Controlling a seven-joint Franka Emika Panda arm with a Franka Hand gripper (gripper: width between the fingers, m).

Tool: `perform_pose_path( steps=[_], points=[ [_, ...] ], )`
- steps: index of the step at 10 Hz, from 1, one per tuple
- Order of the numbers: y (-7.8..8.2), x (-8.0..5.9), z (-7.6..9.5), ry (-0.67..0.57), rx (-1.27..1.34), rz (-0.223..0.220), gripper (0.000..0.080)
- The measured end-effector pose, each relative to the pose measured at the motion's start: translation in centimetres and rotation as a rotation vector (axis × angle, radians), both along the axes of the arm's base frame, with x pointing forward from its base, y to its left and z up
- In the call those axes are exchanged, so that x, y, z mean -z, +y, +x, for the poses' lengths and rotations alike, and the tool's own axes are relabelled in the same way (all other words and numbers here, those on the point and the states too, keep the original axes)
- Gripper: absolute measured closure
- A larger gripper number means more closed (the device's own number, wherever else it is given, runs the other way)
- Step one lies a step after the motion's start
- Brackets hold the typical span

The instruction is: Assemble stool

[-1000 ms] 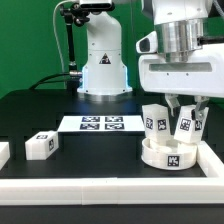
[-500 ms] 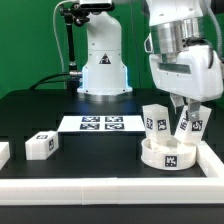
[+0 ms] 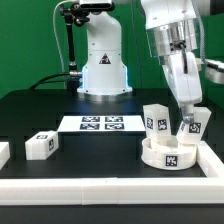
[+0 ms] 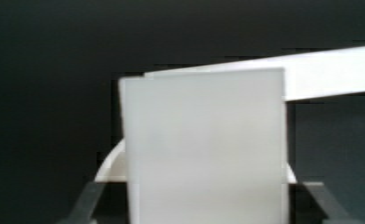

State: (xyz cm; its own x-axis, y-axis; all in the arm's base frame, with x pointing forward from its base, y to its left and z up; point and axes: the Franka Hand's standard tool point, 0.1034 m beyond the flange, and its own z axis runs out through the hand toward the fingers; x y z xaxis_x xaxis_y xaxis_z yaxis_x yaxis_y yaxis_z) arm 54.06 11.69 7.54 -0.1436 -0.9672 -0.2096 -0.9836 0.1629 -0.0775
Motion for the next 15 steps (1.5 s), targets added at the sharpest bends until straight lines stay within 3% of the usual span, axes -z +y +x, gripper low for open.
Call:
perform_pose_path(
  steps=[9, 14, 15],
  points=[
    [0.02, 0.00, 0.04, 0.040, 0.587, 0.104, 0.0458],
    [0.01, 0.04, -0.03, 0.038, 0.587, 0.113, 0.0458],
    [0.08, 0.06, -0.07, 0.040, 0.584, 0.113, 0.0248]
  ],
)
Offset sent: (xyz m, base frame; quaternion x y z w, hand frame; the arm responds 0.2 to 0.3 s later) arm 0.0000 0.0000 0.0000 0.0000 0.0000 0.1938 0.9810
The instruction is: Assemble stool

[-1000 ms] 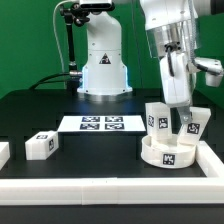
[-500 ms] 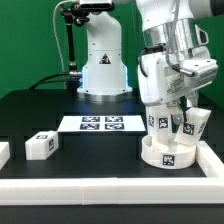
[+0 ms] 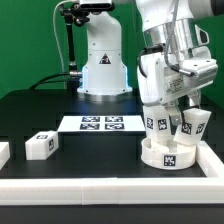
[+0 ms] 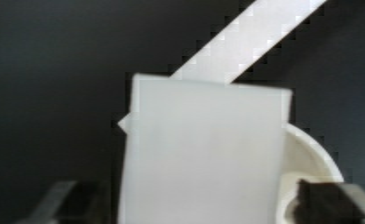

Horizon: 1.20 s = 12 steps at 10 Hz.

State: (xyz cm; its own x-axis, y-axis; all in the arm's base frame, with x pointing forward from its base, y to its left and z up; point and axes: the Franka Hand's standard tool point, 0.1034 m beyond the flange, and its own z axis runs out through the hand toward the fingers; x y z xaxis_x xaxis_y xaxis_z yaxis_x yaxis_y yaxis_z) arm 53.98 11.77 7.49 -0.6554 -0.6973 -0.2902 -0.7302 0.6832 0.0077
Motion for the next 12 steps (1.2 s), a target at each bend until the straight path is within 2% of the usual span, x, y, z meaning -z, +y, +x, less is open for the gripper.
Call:
perform_pose_path(
  steps=[1, 2, 3, 4, 8, 10, 12],
  points=[
    [0.8, -0.2, -0.4, 0.037, -0.066, 0.007, 0.0248],
    [0.9, -0.7, -0.2, 0.030, -0.073, 0.012, 0.0170],
    [0.8, -1.4, -0.1, 0.015, -0.090, 0.012, 0.0156],
    [0.7, -1.9, 0.0, -0.016, -0.191, -0.006, 0.0156],
    [0.7, -1.5, -0.1, -0.072, -0.447, -0.055, 0.0151],
    [0.9, -1.6, -0.1, -0.110, -0.682, -0.108, 0.0151],
    [1.1, -1.9, 0.2, -0.142, -0.825, -0.138, 0.0151]
  ],
)
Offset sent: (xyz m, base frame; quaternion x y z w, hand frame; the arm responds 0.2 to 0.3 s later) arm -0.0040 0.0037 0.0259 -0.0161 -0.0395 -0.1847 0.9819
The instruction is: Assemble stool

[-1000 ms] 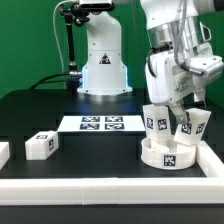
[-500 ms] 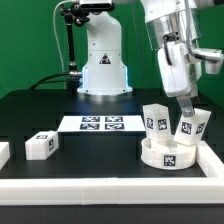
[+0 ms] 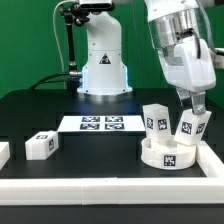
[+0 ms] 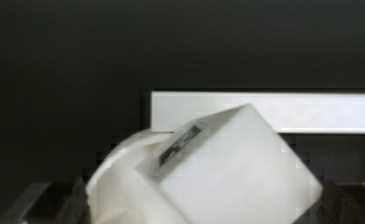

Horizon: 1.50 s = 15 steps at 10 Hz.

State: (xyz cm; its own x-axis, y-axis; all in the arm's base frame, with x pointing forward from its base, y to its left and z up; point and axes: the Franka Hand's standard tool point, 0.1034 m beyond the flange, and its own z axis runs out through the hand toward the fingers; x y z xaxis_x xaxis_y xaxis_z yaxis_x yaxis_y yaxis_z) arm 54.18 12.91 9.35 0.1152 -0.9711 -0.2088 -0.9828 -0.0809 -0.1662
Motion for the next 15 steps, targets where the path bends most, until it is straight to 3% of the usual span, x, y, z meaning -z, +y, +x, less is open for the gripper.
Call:
perform_pose_path(
  steps=[7, 10, 15],
  points=[
    [0.2, -0.1, 0.2, -0.098, -0.421, -0.066, 0.0151],
    [1.0, -0.1, 0.0, -0.178, -0.806, -0.153, 0.0151],
    [0.8, 0.1, -0.3, -0.232, -1.155, -0.203, 0.0151]
  ],
)
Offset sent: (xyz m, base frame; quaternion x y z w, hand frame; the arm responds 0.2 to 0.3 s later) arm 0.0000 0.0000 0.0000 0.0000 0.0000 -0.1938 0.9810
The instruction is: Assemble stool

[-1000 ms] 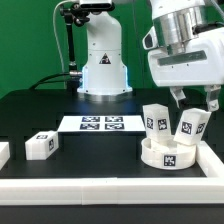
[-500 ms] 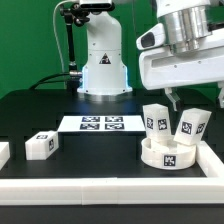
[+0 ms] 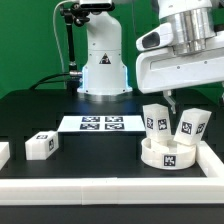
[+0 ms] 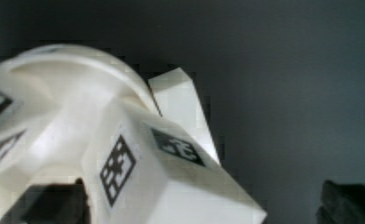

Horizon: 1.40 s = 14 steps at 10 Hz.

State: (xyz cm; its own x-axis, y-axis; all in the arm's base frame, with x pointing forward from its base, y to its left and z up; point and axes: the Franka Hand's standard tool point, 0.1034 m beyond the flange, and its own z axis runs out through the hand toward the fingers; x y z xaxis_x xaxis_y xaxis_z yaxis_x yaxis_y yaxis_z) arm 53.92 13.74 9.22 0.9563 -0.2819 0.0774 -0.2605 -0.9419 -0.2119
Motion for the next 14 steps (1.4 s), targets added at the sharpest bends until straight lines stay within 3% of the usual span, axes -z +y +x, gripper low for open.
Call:
perform_pose_path(
  steps=[1, 5, 11, 14],
  points=[
    [-0.1, 0.0, 0.0, -0.010, -0.060, -0.011, 0.0151],
    [0.1, 0.1, 0.5, -0.074, -0.499, -0.133, 0.0151],
    [-1.6, 0.8, 0.8, -0.108, -0.863, -0.206, 0.0151],
    [-1.9, 0.8, 0.8, -0.109, -0.891, -0.213, 0.0178]
  ],
)
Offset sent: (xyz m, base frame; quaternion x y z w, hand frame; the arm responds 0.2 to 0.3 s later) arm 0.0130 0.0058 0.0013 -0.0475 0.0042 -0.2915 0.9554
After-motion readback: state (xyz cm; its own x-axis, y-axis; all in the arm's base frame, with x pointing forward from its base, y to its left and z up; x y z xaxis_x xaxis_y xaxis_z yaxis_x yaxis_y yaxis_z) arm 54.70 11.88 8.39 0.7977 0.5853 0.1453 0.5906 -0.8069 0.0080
